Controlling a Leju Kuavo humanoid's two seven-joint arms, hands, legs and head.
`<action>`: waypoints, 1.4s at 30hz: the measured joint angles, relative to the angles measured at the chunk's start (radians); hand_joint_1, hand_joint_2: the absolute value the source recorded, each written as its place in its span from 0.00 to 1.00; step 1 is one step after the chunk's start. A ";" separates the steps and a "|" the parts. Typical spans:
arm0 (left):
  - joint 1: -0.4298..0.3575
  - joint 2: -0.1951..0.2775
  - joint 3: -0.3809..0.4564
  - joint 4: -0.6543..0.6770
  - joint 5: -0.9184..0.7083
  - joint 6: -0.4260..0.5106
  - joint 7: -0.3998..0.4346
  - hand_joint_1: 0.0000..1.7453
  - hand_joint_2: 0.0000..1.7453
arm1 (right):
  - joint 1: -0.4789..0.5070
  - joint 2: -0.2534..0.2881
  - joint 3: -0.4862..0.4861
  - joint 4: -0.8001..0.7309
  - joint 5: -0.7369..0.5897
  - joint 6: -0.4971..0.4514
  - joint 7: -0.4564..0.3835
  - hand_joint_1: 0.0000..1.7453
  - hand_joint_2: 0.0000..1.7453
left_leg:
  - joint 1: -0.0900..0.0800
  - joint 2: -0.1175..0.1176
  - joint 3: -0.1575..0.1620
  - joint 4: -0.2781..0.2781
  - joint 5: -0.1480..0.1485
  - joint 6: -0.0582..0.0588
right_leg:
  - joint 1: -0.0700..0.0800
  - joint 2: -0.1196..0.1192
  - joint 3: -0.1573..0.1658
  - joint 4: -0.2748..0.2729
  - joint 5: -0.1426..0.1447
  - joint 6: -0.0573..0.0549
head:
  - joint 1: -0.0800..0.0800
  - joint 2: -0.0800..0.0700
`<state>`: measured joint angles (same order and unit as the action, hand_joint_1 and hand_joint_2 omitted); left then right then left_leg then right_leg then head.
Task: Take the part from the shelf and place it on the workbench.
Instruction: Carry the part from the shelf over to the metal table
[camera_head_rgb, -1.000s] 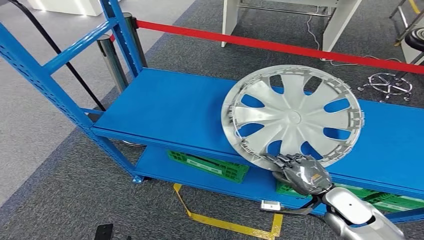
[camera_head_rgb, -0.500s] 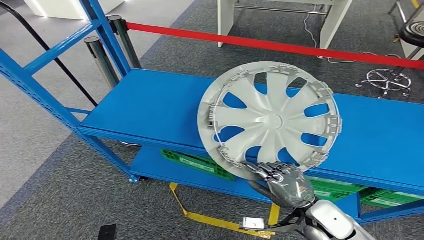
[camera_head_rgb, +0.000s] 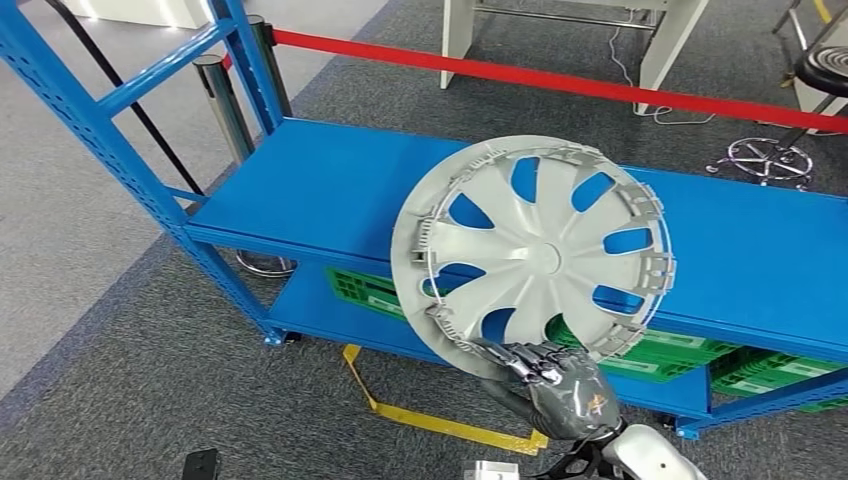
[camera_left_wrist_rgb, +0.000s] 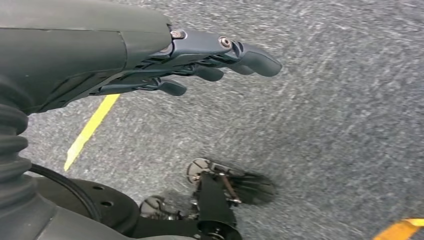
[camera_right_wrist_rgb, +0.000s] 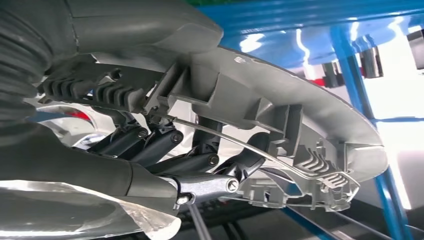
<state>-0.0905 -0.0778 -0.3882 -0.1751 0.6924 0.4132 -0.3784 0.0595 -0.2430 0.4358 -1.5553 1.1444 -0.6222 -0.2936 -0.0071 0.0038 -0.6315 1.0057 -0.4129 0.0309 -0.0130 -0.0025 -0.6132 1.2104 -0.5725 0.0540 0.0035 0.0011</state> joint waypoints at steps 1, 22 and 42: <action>0.000 0.000 0.001 0.000 0.000 0.000 0.000 0.00 1.00 | 0.000 0.000 0.000 -0.001 -0.001 0.000 0.000 1.00 1.00 | 0.000 0.000 -0.011 0.003 0.008 -0.005 | -0.001 0.000 0.057 -0.077 0.012 0.002 | 0.000 0.000; -0.001 0.005 0.021 0.000 0.009 -0.001 -0.075 0.00 1.00 | 0.118 -0.001 -0.007 -0.068 -0.059 0.003 -0.023 1.00 1.00 | -0.013 -0.003 0.143 -0.037 -0.094 -0.002 | 0.014 -0.002 -0.018 -0.197 0.145 -0.039 | -0.007 0.000; 0.014 0.009 0.102 0.001 0.097 0.092 -0.068 0.00 1.00 | -0.216 0.039 0.031 0.222 -0.182 0.164 -0.158 1.00 1.00 | 0.010 0.004 -0.112 0.246 -0.135 -0.057 | -0.003 -0.007 0.086 -0.205 0.053 -0.053 | -0.005 0.000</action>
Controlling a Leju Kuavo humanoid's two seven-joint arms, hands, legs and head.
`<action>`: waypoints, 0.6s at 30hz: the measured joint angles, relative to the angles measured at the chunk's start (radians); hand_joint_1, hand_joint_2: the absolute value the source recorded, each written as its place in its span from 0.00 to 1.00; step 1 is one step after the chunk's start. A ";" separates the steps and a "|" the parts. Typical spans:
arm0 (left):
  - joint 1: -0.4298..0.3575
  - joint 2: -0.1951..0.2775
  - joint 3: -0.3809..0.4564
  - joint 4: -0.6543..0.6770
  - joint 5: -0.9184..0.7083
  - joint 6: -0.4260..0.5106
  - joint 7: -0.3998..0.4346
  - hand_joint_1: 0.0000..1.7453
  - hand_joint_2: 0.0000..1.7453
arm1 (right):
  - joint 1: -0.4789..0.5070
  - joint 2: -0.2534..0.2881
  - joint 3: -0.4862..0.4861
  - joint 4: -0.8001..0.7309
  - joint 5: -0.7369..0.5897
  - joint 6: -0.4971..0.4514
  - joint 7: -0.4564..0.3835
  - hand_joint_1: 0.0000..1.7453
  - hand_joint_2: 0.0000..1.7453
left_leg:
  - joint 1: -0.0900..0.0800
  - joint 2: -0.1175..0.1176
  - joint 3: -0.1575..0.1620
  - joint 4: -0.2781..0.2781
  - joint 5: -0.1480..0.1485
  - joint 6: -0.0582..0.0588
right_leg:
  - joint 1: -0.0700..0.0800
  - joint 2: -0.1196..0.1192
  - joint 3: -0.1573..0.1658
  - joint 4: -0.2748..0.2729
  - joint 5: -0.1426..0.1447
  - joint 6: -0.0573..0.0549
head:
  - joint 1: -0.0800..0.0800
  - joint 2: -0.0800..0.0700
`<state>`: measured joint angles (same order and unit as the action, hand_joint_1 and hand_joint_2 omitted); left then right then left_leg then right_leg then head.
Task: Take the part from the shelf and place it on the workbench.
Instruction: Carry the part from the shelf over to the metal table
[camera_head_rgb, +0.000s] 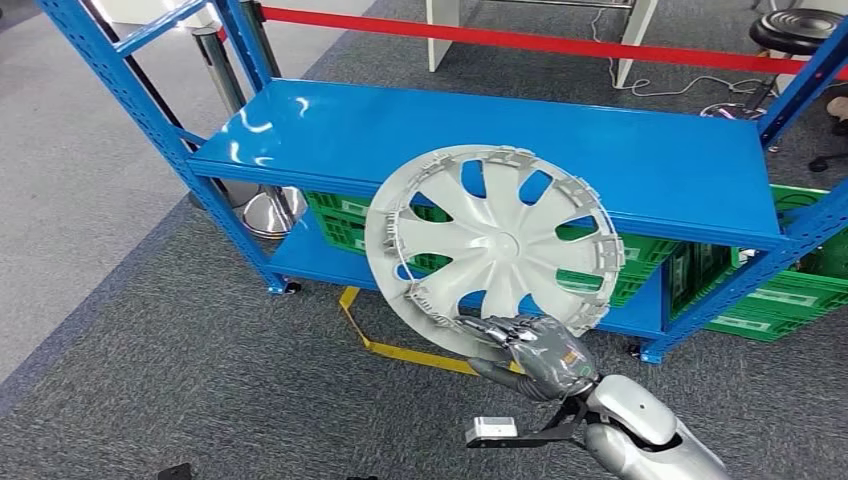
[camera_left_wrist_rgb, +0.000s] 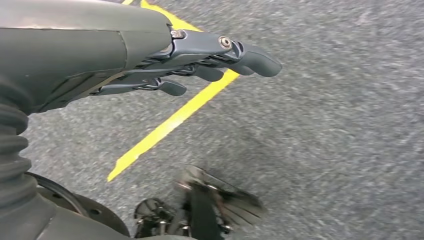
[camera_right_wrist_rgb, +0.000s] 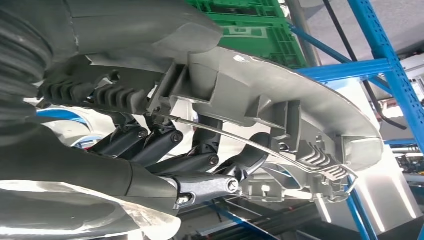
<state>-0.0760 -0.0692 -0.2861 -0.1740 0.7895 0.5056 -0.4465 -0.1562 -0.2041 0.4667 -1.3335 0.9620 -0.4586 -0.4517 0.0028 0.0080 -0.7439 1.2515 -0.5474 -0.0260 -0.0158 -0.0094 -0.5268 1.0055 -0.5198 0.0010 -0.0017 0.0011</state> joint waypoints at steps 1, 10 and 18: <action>0.000 -0.002 0.004 0.000 0.006 0.000 0.001 0.00 1.00 | -0.013 0.002 0.001 0.012 -0.004 0.004 -0.003 1.00 1.00 | 0.000 0.000 -0.002 0.046 -0.015 0.001 | 0.003 0.000 -0.014 0.003 0.007 -0.002 | 0.000 0.000; -0.005 -0.010 0.042 0.000 0.028 -0.017 0.007 0.00 1.00 | -0.169 0.047 0.031 0.163 0.005 0.025 -0.012 1.00 1.00 | -0.020 -0.006 0.196 -0.250 0.066 0.048 | 0.009 -0.013 -0.076 0.007 0.051 0.017 | -0.001 0.000; 0.000 -0.017 0.044 0.000 0.026 -0.018 0.010 0.00 1.00 | -0.202 0.050 0.062 0.234 0.009 0.033 -0.017 1.00 1.00 | -0.014 -0.058 0.185 -0.262 0.084 0.063 | 0.004 0.008 -0.175 0.254 -0.051 0.037 | 0.006 0.000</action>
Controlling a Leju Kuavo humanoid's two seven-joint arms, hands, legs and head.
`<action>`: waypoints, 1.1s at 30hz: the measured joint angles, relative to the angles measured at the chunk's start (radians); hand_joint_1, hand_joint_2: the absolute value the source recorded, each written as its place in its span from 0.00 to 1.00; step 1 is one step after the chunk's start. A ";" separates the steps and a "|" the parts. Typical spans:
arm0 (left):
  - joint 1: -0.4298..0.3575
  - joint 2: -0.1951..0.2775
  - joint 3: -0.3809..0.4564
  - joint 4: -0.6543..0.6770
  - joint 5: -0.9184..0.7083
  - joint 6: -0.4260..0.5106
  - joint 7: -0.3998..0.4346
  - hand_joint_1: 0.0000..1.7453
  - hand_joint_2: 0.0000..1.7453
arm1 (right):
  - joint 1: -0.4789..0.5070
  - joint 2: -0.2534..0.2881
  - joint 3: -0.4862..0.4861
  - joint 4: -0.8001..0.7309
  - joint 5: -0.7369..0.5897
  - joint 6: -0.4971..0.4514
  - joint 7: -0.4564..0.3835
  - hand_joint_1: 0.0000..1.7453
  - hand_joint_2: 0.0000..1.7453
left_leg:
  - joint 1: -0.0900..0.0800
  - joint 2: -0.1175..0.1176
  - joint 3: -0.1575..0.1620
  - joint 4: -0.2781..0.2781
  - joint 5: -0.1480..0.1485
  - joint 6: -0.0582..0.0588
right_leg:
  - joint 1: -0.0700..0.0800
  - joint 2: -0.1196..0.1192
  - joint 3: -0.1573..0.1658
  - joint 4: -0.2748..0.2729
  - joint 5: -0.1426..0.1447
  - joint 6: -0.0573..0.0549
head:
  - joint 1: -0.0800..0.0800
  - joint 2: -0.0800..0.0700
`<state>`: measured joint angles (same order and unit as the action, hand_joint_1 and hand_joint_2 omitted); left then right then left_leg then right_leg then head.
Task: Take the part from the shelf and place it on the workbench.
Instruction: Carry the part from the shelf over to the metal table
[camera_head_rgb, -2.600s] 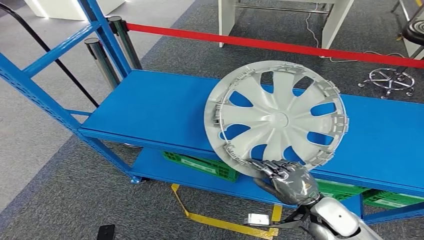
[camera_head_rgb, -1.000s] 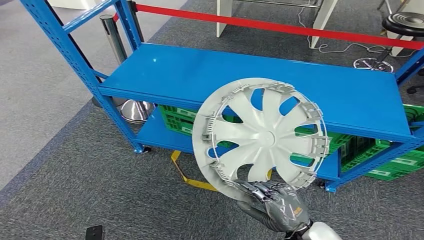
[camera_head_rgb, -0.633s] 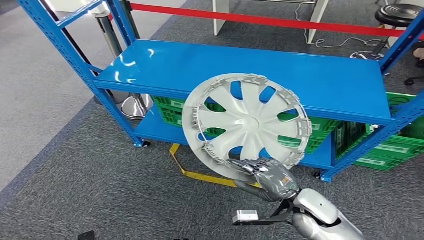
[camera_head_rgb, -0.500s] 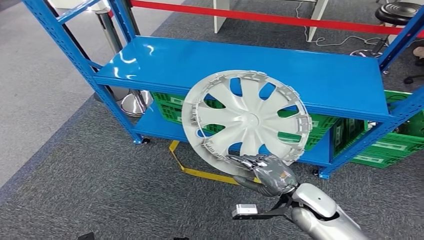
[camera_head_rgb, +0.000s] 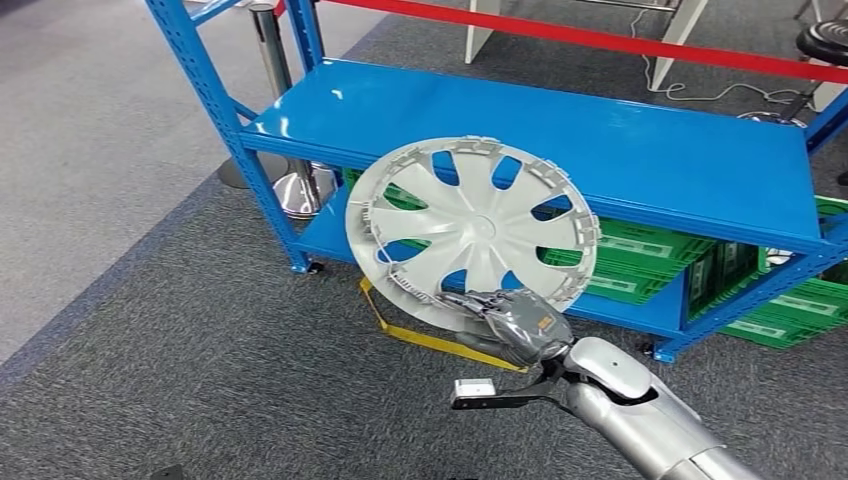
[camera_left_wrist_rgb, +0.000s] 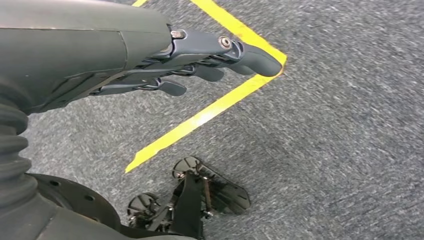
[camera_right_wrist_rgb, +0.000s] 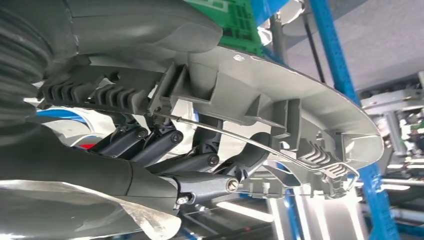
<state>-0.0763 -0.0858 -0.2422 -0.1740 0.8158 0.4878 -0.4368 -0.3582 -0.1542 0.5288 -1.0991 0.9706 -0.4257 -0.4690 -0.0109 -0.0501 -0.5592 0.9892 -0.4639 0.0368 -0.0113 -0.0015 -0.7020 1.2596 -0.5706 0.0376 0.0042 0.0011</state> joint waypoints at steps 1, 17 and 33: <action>0.001 -0.001 0.001 0.000 0.001 -0.001 0.000 0.00 1.00 | -0.004 0.002 0.003 0.007 -0.002 0.001 -0.002 1.00 1.00 | 0.001 -0.010 -0.001 0.005 -0.001 -0.002 | -0.002 0.008 0.030 -0.056 0.034 0.001 | 0.000 0.000; 0.012 -0.009 0.066 0.000 0.040 0.057 0.008 0.00 1.00 | -0.241 0.308 0.150 0.407 -0.073 0.002 -0.085 1.00 1.00 | 0.028 0.065 -0.091 0.167 -0.039 -0.083 | -0.004 -0.074 0.111 -0.232 0.088 -0.042 | -0.013 0.000; 0.026 -0.008 0.056 0.000 -0.019 0.094 0.047 0.00 1.00 | -0.154 0.263 0.224 0.349 -0.021 -0.056 -0.011 1.00 1.00 | -0.001 -0.036 -0.057 0.028 0.034 -0.014 | 0.009 0.048 0.070 -0.121 0.046 -0.040 | -0.008 0.000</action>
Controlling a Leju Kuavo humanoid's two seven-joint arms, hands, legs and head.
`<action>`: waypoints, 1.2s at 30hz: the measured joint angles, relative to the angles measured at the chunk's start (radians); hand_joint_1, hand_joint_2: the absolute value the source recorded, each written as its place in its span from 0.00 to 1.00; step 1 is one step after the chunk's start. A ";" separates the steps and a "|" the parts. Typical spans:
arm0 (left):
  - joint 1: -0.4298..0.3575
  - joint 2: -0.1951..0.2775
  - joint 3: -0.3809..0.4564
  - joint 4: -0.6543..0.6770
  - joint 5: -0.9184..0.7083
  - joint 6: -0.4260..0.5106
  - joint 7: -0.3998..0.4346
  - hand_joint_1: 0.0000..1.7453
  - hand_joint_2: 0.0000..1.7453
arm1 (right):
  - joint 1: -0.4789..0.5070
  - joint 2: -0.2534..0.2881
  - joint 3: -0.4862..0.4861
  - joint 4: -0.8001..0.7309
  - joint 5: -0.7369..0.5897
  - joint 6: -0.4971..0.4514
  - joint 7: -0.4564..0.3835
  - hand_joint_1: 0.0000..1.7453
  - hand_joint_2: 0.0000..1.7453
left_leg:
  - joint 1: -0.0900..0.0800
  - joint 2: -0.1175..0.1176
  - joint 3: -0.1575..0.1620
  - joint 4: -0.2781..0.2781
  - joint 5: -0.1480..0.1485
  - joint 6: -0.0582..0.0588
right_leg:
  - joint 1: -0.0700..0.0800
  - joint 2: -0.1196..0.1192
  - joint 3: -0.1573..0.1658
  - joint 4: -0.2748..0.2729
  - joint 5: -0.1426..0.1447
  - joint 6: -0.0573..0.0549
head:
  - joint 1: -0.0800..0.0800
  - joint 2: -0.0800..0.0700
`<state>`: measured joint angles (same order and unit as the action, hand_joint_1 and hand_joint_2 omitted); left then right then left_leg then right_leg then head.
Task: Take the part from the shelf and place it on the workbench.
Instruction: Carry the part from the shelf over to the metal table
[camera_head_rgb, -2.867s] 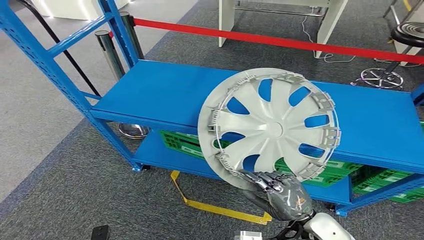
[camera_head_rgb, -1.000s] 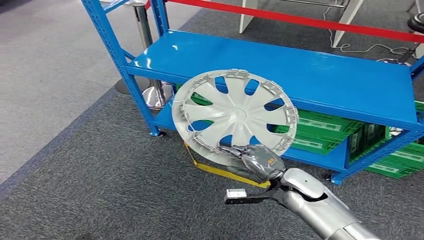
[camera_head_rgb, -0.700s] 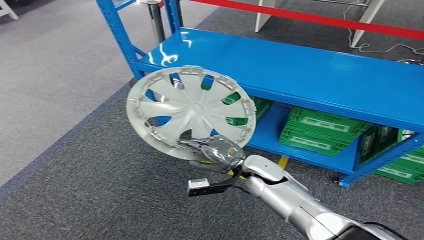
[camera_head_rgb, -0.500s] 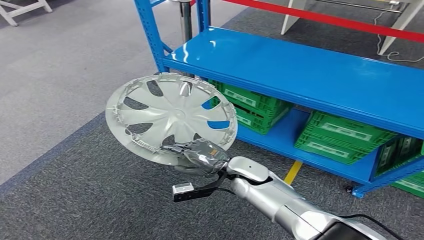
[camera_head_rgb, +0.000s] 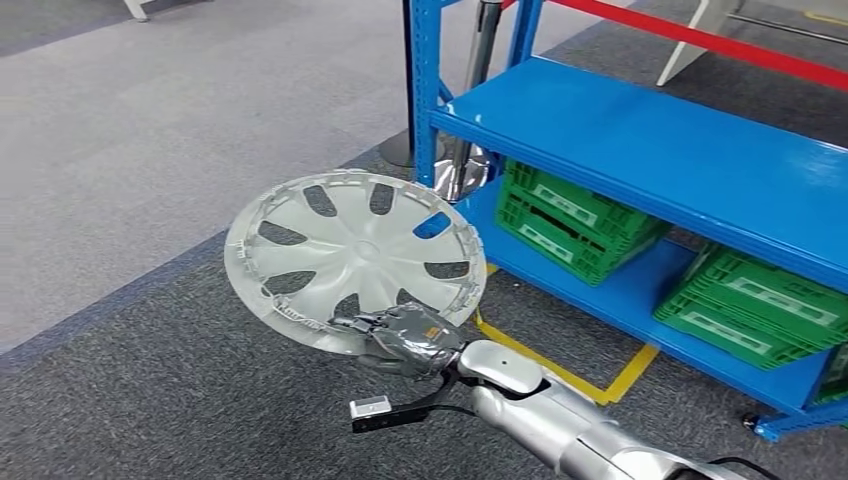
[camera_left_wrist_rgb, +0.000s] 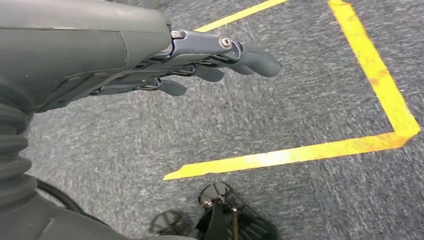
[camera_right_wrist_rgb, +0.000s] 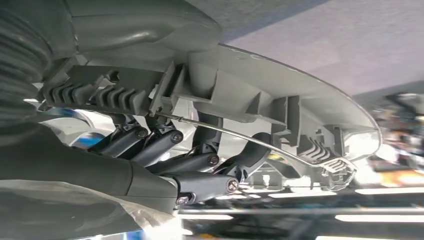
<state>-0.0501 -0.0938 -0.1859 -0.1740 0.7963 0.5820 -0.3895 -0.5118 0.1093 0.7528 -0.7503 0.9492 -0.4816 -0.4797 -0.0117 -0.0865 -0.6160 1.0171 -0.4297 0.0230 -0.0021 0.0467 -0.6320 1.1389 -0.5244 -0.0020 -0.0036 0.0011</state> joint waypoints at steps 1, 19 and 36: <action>-0.001 -0.002 -0.003 0.000 -0.001 -0.003 0.001 0.00 1.00 | -0.003 -0.002 0.005 -0.010 0.001 0.003 0.001 1.00 1.00 | -0.001 -0.012 -0.004 0.004 0.001 -0.002 | -0.001 0.022 0.031 -0.057 0.017 -0.003 | 0.000 0.000; -0.006 -0.006 -0.047 0.000 -0.050 -0.032 0.029 0.00 1.00 | 0.020 -0.050 0.050 -0.112 0.012 0.022 0.033 1.00 1.00 | 0.017 0.147 0.005 0.007 -0.016 -0.042 | 0.006 -0.169 0.075 -0.126 0.023 0.009 | -0.013 0.000; -0.021 -0.001 -0.124 0.000 -0.127 -0.096 0.013 0.00 1.00 | 0.166 -0.182 0.024 -0.302 0.025 0.028 0.047 1.00 1.00 | 0.010 -0.061 -0.015 0.014 -0.007 -0.020 | -0.010 0.023 0.059 -0.119 0.031 0.004 | -0.005 0.000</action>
<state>-0.0706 -0.0949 -0.3096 -0.1740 0.6693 0.4864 -0.3769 -0.3461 -0.0730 0.7763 -1.0524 0.9741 -0.4538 -0.4322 -0.0012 -0.1477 -0.6311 1.0308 -0.4364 0.0031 -0.0120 0.0696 -0.5728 1.0198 -0.4937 0.0017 -0.0084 0.0012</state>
